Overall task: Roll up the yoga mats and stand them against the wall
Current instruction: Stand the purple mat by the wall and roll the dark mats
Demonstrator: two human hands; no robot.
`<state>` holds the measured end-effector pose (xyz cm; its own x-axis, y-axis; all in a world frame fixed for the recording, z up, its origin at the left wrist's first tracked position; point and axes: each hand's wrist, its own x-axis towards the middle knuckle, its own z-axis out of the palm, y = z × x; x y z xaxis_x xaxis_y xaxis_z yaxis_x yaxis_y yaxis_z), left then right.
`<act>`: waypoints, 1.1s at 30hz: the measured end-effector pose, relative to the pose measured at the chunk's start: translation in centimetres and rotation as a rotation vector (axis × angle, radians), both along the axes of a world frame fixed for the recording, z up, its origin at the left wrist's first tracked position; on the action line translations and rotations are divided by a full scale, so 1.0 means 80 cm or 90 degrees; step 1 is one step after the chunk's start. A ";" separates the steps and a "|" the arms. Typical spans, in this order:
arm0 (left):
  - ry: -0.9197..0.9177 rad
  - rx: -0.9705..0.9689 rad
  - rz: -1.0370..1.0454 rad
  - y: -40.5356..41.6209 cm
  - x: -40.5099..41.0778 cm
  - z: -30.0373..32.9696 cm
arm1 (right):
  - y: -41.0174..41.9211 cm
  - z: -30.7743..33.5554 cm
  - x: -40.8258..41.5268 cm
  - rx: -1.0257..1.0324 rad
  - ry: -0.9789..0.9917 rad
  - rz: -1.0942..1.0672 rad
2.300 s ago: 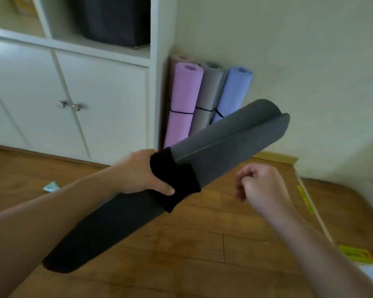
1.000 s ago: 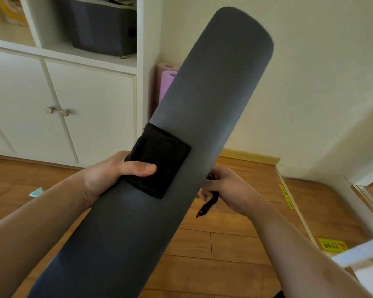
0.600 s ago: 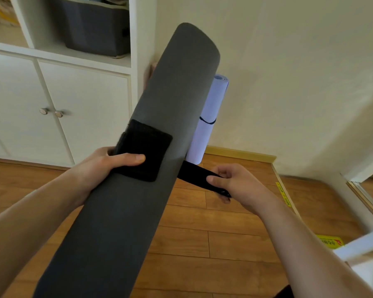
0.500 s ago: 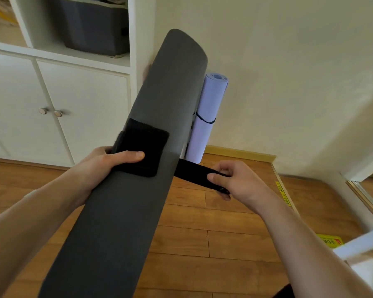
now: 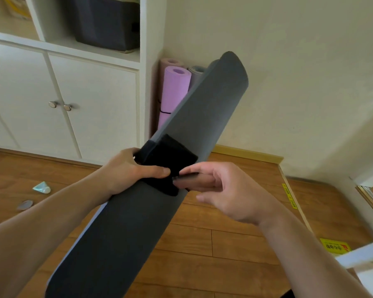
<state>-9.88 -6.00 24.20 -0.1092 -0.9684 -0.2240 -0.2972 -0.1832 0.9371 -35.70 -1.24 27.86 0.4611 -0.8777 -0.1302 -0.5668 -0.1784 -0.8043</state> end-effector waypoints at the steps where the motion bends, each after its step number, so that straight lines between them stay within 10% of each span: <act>1: -0.003 0.002 -0.003 0.000 0.003 0.000 | 0.002 -0.001 0.000 0.004 0.027 0.011; 7: -0.074 0.008 -0.005 -0.002 0.004 -0.006 | 0.004 -0.009 0.008 -0.214 0.066 -0.103; 22: -0.563 -0.171 -0.138 0.024 -0.035 -0.035 | 0.024 -0.024 0.070 -0.242 0.132 -0.003; 33: -0.426 -0.175 -0.188 0.032 -0.040 -0.026 | -0.001 -0.036 0.094 -0.253 0.016 -0.238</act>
